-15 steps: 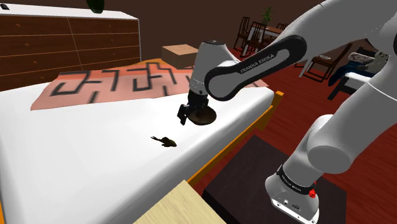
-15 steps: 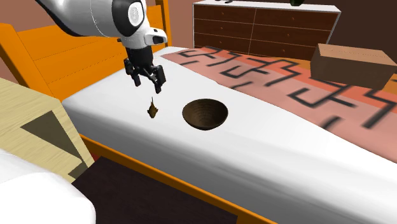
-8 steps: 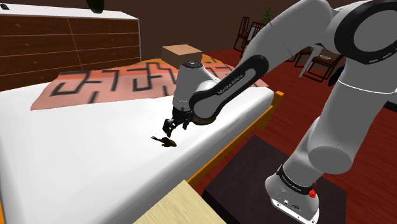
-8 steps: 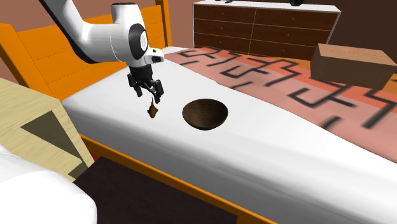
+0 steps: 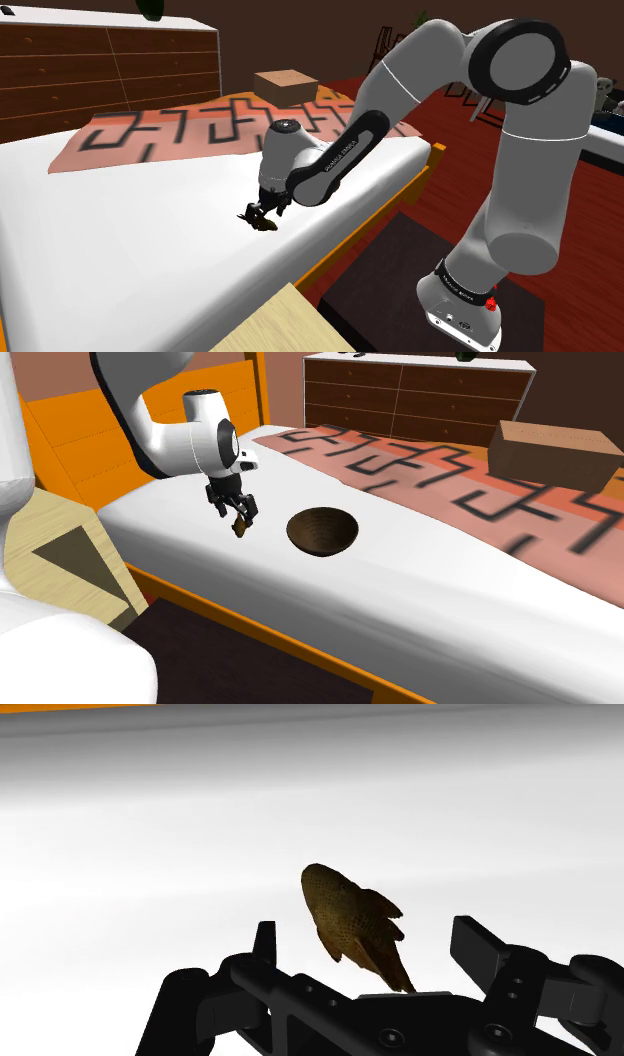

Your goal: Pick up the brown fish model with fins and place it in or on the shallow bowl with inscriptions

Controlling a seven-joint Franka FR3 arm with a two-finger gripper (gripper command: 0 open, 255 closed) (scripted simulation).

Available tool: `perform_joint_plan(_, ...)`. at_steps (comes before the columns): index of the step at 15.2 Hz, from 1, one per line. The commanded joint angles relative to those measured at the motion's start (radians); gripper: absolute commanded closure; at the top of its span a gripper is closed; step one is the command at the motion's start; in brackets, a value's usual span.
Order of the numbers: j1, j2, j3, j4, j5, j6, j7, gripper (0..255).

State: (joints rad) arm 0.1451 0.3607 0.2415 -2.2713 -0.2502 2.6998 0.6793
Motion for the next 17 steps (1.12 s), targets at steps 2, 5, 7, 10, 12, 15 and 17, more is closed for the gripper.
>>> perform_joint_plan(2,0.013,0.041,-0.017,0.009,-0.023,0.031,0.018,0)
perform_joint_plan(5,0.016,0.049,-0.021,0.012,-0.027,0.037,0.021,0)
perform_joint_plan(7,0.016,0.049,-0.021,0.012,-0.027,0.037,0.021,0)
perform_joint_plan(10,0.016,0.049,-0.021,0.012,-0.027,0.037,0.021,0)
perform_joint_plan(12,0.016,0.049,-0.021,0.012,-0.027,0.037,0.021,255)
perform_joint_plan(15,0.014,0.048,-0.021,0.011,-0.027,0.037,0.019,255)
perform_joint_plan(17,0.016,0.048,-0.021,0.011,-0.027,0.037,0.02,255)
